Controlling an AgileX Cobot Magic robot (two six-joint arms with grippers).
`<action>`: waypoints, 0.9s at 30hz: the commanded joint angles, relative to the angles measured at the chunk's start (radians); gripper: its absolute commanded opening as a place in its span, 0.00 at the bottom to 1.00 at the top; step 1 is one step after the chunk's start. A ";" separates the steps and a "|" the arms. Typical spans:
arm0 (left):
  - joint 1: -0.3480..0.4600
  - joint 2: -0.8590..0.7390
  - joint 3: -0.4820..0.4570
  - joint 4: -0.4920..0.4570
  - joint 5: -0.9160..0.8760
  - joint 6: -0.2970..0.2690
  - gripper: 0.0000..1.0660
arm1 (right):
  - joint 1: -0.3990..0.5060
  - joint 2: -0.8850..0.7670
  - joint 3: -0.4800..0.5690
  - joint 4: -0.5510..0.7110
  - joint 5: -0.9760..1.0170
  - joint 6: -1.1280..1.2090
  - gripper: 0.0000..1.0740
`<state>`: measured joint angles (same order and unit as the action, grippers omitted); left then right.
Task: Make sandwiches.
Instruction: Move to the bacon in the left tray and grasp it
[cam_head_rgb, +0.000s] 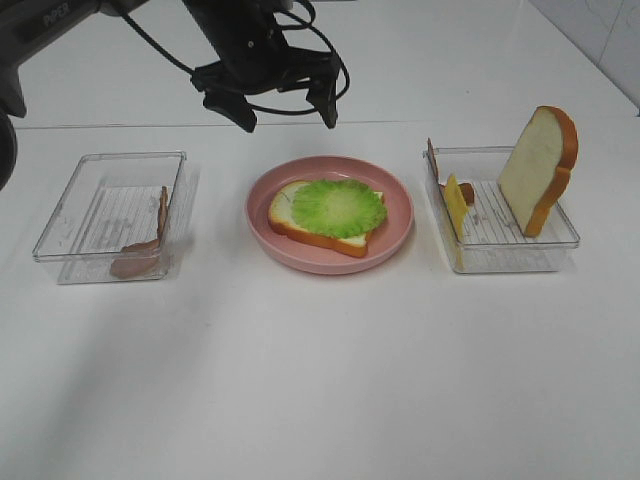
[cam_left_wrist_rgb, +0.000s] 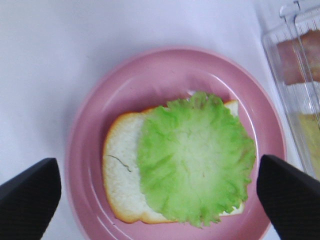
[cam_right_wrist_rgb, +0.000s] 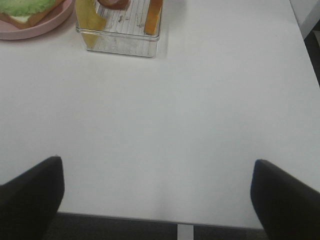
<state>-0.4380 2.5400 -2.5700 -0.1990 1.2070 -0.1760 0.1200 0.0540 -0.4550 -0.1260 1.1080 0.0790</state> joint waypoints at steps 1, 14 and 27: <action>-0.003 -0.019 -0.038 0.030 0.110 -0.028 0.96 | -0.005 -0.005 0.002 -0.001 -0.005 -0.005 0.92; -0.004 -0.159 0.004 0.096 0.110 -0.027 0.96 | -0.005 -0.005 0.002 -0.001 -0.005 -0.005 0.92; -0.003 -0.394 0.326 0.210 0.110 -0.028 0.96 | -0.005 -0.005 0.002 -0.001 -0.005 -0.005 0.92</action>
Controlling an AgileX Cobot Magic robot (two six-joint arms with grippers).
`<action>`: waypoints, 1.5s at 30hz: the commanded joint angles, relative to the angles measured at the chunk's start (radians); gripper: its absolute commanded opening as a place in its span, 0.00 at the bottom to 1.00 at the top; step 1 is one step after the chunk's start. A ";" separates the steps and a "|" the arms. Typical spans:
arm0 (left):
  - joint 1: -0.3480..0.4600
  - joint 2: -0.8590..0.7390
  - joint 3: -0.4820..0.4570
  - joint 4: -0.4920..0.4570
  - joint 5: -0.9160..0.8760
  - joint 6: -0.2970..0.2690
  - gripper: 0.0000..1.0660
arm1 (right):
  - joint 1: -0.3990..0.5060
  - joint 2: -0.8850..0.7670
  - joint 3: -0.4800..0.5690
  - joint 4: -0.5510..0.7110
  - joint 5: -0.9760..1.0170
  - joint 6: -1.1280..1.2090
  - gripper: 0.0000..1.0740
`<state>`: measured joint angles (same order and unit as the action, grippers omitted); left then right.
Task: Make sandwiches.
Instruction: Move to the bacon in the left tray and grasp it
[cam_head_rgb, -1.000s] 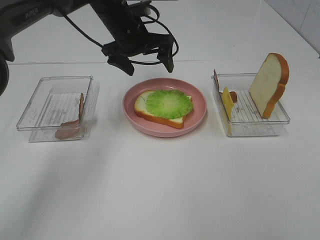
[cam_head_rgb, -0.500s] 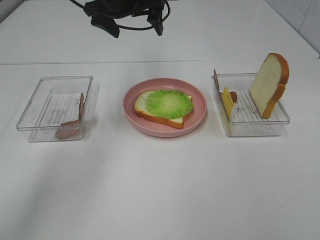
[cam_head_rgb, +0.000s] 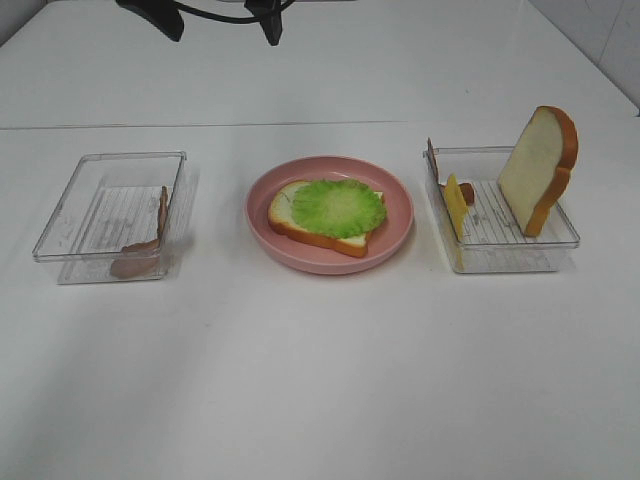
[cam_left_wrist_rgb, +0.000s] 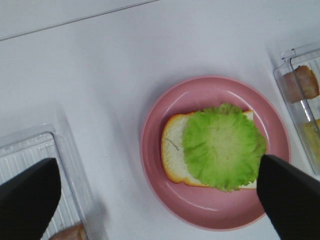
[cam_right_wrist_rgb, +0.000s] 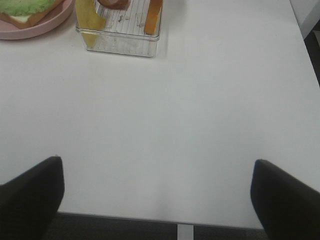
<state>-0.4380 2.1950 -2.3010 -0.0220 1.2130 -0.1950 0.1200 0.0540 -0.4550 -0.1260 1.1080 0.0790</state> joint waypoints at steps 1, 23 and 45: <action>-0.003 -0.049 0.057 0.033 0.104 -0.009 0.96 | -0.005 -0.005 0.002 -0.001 -0.005 -0.005 0.92; 0.068 -0.132 0.372 0.063 0.102 -0.183 0.96 | -0.005 -0.005 0.002 -0.001 -0.005 -0.005 0.92; 0.098 0.036 0.371 -0.031 0.102 -0.154 0.95 | -0.005 -0.005 0.002 -0.001 -0.005 -0.005 0.92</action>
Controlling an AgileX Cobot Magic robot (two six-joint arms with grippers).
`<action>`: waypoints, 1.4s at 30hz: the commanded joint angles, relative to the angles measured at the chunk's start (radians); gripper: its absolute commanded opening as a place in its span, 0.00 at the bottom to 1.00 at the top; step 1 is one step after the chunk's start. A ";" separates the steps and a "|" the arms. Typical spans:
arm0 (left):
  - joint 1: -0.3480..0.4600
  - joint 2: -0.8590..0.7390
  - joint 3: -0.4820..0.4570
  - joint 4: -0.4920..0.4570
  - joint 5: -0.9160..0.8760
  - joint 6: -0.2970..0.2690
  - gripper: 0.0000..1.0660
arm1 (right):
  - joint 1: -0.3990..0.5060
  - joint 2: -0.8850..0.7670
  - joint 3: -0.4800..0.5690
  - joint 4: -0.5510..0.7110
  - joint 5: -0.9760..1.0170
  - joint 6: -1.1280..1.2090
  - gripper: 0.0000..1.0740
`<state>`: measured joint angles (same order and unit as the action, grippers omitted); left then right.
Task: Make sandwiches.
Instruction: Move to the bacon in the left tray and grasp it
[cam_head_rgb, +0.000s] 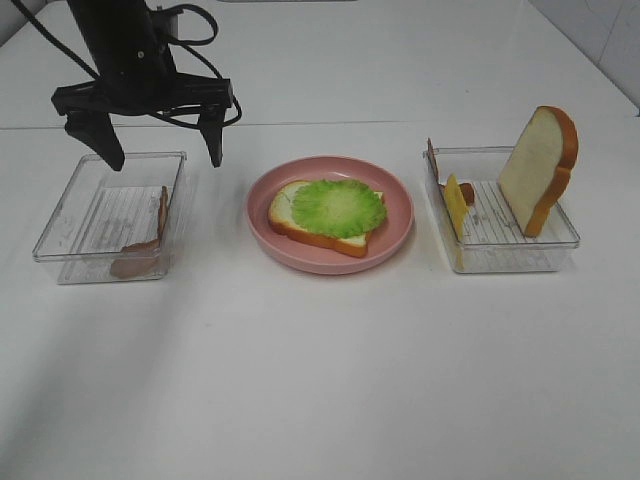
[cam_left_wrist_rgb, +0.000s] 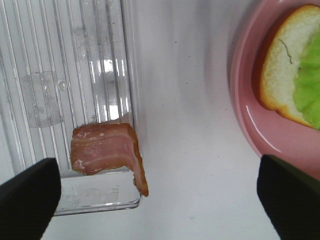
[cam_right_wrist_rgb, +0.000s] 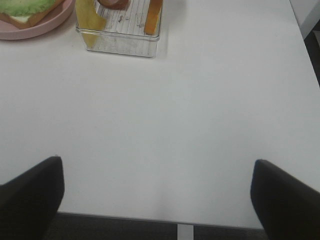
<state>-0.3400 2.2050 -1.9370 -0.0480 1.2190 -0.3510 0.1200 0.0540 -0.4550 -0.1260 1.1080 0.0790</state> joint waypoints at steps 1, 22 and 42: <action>0.000 0.026 0.007 -0.005 0.096 0.002 0.95 | -0.005 -0.005 0.002 -0.001 -0.005 -0.005 0.92; 0.000 0.106 0.007 -0.034 0.100 0.013 0.95 | -0.005 -0.005 0.002 -0.001 -0.005 -0.005 0.92; 0.001 0.118 0.007 -0.060 0.100 0.019 0.72 | -0.005 -0.005 0.002 -0.001 -0.005 -0.005 0.92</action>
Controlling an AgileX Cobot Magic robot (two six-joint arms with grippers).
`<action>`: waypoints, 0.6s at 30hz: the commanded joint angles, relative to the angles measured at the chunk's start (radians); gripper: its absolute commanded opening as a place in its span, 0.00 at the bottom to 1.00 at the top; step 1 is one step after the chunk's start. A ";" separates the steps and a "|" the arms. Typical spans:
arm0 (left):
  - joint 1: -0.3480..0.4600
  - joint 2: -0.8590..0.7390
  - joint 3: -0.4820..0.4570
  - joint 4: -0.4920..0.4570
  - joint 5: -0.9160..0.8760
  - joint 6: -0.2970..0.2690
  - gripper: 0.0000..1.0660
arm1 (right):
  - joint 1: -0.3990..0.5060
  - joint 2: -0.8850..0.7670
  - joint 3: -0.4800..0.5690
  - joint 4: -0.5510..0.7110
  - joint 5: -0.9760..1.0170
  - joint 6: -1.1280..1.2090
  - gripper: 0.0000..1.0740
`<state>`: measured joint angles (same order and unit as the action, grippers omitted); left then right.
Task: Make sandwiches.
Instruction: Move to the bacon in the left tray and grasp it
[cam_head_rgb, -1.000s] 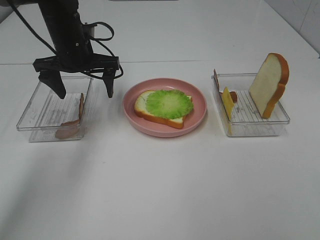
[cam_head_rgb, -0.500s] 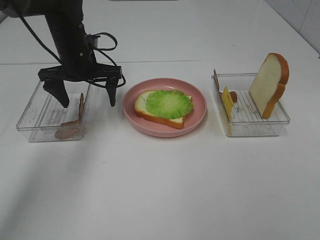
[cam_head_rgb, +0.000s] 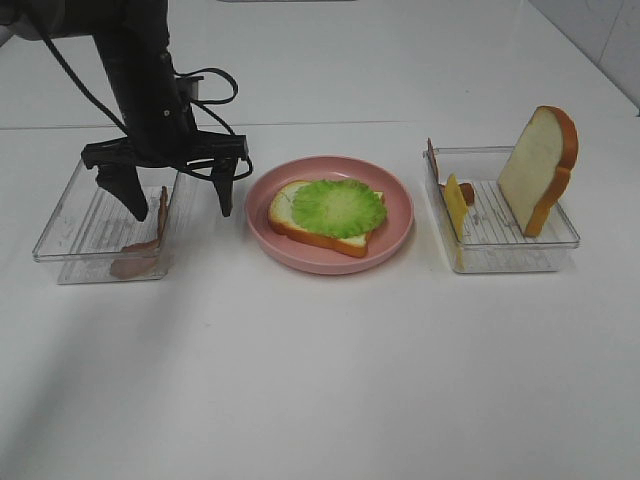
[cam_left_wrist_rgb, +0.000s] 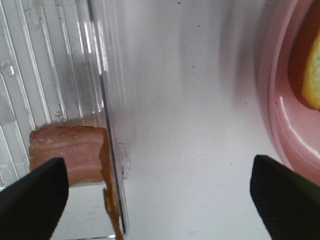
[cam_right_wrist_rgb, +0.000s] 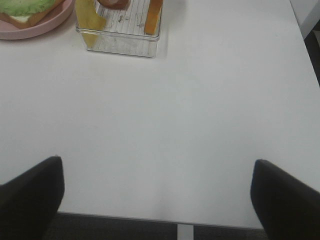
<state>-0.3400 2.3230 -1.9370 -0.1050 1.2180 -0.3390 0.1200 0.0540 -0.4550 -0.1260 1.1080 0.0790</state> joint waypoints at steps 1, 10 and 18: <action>0.001 0.000 0.007 -0.003 0.101 0.007 0.72 | -0.005 -0.005 0.002 -0.001 -0.005 -0.005 0.92; 0.012 -0.019 0.049 0.017 0.101 0.008 0.70 | -0.005 -0.005 0.002 -0.001 -0.005 -0.005 0.92; 0.012 -0.019 0.049 0.035 0.101 0.004 0.60 | -0.005 -0.005 0.002 -0.001 -0.005 -0.005 0.92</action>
<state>-0.3280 2.3100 -1.8940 -0.0760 1.2180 -0.3320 0.1200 0.0540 -0.4550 -0.1260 1.1080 0.0790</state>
